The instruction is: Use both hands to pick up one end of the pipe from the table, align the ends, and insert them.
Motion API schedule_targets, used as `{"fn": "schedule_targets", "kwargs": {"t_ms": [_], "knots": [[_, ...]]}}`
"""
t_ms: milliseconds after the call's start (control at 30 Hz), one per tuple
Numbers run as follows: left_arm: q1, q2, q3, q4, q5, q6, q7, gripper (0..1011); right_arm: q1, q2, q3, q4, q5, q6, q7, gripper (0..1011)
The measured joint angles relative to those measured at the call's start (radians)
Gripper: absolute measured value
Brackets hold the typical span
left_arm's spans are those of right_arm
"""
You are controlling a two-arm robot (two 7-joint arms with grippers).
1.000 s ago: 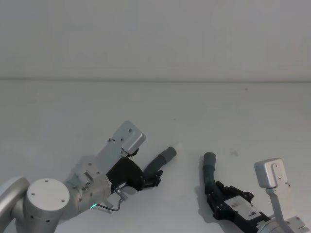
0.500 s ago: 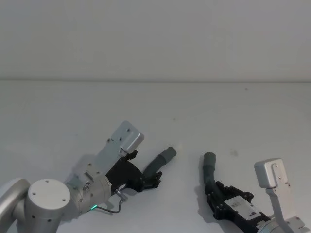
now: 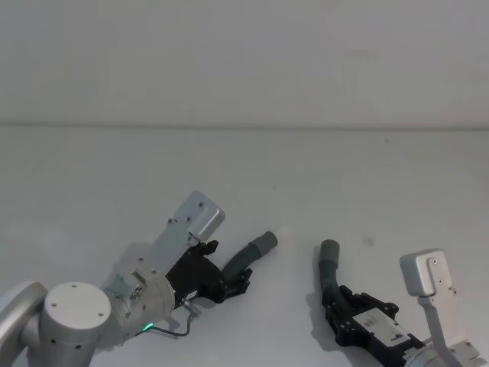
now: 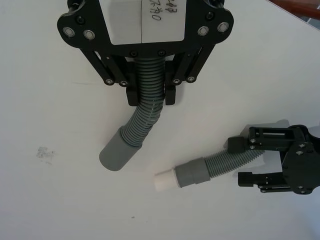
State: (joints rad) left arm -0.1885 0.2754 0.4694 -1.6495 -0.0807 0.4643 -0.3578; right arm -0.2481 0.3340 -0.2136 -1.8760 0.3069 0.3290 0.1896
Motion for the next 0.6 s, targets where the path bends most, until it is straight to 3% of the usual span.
{"fn": "schedule_targets", "kwargs": {"t_ms": [467, 600], "knots": [[0.001, -0.002, -0.002, 0.001, -0.001, 0.003, 0.001, 490, 0.000, 0.000, 0.000, 0.000, 0.000, 0.000, 0.000, 291], [0.001, -0.003, -0.002, 0.001, -0.002, 0.003, 0.001, 330, 0.000, 0.000, 0.000, 0.000, 0.000, 0.000, 0.000, 290]]}}
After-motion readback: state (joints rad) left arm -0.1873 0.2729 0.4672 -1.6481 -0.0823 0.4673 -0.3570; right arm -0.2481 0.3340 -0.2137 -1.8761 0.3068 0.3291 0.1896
